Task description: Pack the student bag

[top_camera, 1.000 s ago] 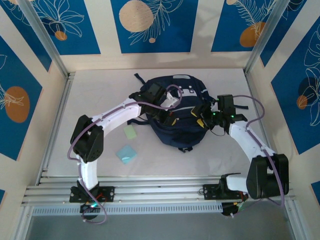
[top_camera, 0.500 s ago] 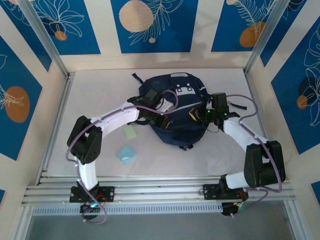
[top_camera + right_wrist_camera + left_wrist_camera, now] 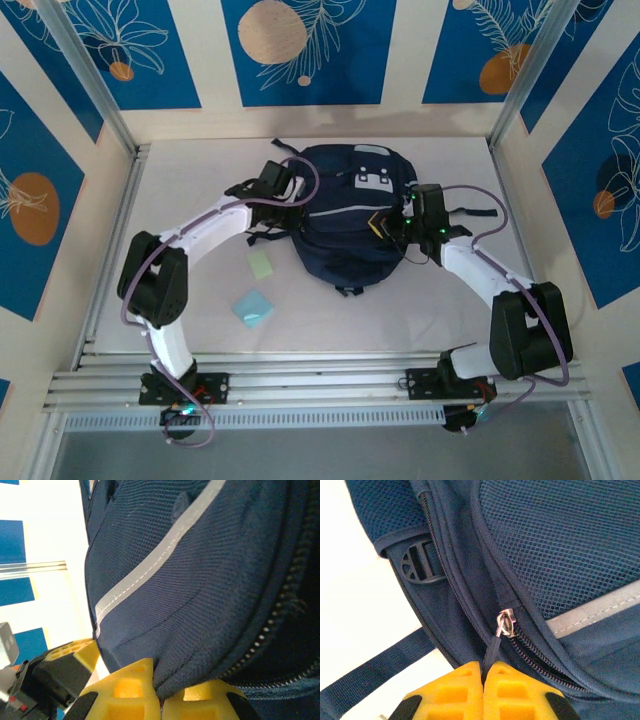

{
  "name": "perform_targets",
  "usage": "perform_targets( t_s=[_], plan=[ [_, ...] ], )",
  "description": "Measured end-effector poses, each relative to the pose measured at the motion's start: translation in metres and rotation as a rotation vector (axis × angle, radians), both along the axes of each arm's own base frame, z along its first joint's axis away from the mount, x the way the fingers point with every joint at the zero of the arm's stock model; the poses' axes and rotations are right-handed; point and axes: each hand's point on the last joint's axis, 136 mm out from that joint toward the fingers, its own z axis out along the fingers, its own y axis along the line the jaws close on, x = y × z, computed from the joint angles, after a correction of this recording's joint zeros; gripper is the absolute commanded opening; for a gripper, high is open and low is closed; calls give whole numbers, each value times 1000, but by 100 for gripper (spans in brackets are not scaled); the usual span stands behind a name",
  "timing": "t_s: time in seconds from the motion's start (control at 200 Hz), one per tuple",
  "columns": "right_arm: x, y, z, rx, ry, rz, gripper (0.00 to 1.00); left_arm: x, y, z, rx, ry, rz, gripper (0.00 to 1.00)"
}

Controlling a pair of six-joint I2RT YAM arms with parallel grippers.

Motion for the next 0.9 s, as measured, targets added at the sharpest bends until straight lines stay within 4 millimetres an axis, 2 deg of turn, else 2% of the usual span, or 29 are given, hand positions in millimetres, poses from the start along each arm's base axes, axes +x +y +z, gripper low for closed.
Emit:
perform_targets(
  t_s=[0.03,0.07,0.095,0.12,0.16,0.22,0.285,0.34,0.4,0.455,0.55,0.62,0.715,0.9],
  plan=[
    [1,1,0,0,-3,3,0,3,-1,-3,1,1,3,1],
    [2,3,-1,0,-3,6,0,8,-3,-7,0,-1,4,17],
    [3,4,-2,0,-3,8,5,11,-4,-9,-1,-1,9,27],
    [3,4,-4,0,-1,9,12,14,-4,-11,-1,-3,14,37],
    [2,5,-6,-2,6,10,31,22,0,-15,3,-13,47,51],
    [0,5,-8,-5,18,17,53,30,11,-17,16,-21,84,71],
    [-3,10,-7,-15,18,46,73,36,24,-19,30,-22,126,84],
    [-5,13,-3,-32,10,70,83,36,32,-20,33,-19,159,91],
    [-5,17,3,-56,-7,97,89,27,44,-24,47,-2,187,97],
    [-5,17,8,-81,-20,110,91,12,52,-28,57,19,194,98],
    [-8,15,15,-132,-39,130,92,-21,67,-34,70,71,219,99],
    [-11,11,17,-166,-52,140,92,-38,76,-35,71,98,242,99],
    [-17,6,18,-221,-70,151,92,-53,83,-42,71,137,280,98],
    [-23,1,31,-319,-152,177,92,-70,90,-66,73,225,355,96]
  ],
)
